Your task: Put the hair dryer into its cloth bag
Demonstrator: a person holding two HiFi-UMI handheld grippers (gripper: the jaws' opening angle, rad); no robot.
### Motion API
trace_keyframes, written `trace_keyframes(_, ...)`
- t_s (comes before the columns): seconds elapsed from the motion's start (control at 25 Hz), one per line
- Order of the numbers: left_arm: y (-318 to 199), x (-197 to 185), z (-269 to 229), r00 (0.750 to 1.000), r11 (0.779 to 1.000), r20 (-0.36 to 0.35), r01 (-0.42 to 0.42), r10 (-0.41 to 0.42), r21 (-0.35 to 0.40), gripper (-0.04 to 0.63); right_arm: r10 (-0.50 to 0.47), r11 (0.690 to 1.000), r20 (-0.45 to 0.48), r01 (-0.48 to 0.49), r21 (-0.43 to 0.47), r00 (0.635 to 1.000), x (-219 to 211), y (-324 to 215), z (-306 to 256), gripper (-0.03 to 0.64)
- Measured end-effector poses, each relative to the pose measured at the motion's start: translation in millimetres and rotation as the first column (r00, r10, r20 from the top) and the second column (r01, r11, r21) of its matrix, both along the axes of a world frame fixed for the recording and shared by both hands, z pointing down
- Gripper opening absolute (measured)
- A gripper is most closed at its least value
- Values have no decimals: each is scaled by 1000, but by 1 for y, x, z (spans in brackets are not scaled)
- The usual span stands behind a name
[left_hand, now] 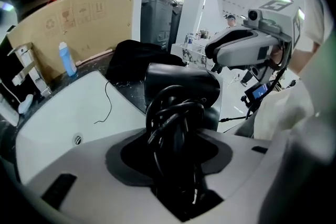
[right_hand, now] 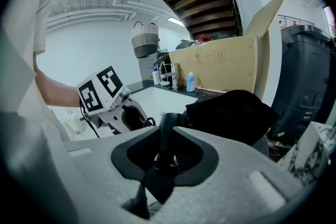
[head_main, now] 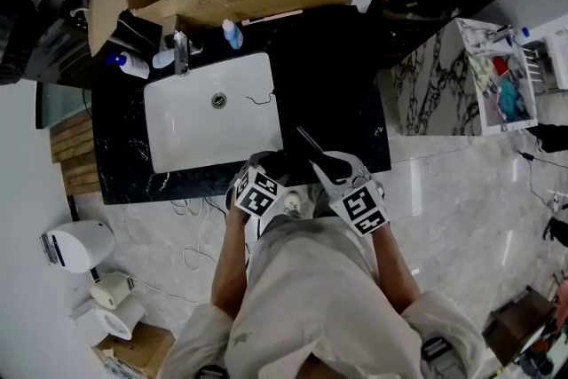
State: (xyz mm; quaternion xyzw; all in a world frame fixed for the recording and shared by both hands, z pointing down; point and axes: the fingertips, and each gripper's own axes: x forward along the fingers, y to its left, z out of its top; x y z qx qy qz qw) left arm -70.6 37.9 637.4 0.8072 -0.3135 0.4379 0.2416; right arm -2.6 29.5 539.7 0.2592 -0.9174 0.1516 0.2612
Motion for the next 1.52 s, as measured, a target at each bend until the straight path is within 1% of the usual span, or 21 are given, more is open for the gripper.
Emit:
trace_keyframes(0.48, 1, 0, -7, 998, 998, -6, 59, -59, 33, 202, -43, 999, 3, 43, 13, 999, 5, -10, -7, 61)
trace_keyframes(0.68, -3, -2, -13, 993, 993, -33, 111, -110, 40, 202, -59, 998, 2, 59, 18, 998, 8, -18, -8, 61)
trace_keyframes(0.88, -10, -4, -17, 989, 988, -30, 146, -145, 54, 202, -71, 997, -1, 71, 23, 997, 12, -28, -9, 61)
trace_keyframes(1.2, -23, -5, -23, 976, 973, -36, 218, -216, 78, 202, -102, 994, -4, 103, 27, 995, 16, -45, -9, 60)
trace_keyframes(1.52, -25, -11, -25, 954, 952, -10, 300, -300, 66, 202, -119, 993, -11, 119, 20, 993, 25, -64, -3, 60)
